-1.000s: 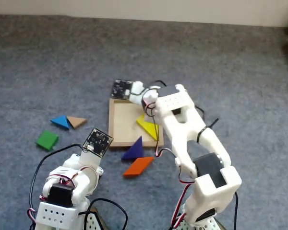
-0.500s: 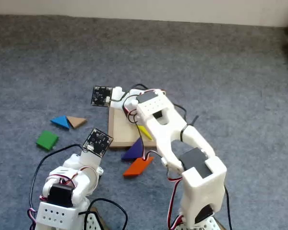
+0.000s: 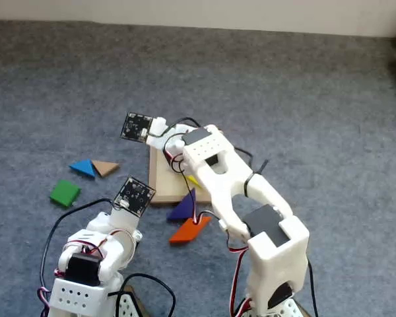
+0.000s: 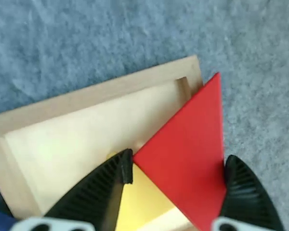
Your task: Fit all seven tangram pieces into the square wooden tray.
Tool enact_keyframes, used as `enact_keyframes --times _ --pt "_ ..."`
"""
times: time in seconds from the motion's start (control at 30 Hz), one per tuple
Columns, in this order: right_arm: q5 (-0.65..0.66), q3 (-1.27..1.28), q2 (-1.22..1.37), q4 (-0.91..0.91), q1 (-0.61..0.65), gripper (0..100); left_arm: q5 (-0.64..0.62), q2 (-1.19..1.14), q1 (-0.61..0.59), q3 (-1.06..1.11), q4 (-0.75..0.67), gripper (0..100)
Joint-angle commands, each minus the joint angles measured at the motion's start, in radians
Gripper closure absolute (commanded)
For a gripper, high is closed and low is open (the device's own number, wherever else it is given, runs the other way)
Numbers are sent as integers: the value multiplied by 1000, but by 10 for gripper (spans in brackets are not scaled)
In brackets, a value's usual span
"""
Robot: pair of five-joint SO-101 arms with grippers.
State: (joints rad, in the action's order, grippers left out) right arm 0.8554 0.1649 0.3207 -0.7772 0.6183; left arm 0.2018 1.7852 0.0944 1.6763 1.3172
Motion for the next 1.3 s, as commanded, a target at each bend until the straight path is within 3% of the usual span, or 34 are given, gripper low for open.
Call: enact_keyframes --times 0.0,0.33,0.57,0.9,0.97,1.13,1.27 --pt "-17 -64 -33 8 18 745 -6 21 -7 19 6 994" --pt "-57 -65 -64 -65 74 737 -6 21 -7 19 6 994" --pt "-58 -67 -70 -194 56 558 -6 21 -7 19 6 994" --pt "-58 -102 -248 -294 -21 560 -6 21 -7 19 6 994" --pt "-60 -101 -289 -352 -35 591 -6 21 -7 19 6 994" --pt "-66 -84 -303 -400 -38 794 -6 21 -7 19 6 994" --pt "-66 -13 -260 -369 -33 854 -6 21 -7 19 6 994"
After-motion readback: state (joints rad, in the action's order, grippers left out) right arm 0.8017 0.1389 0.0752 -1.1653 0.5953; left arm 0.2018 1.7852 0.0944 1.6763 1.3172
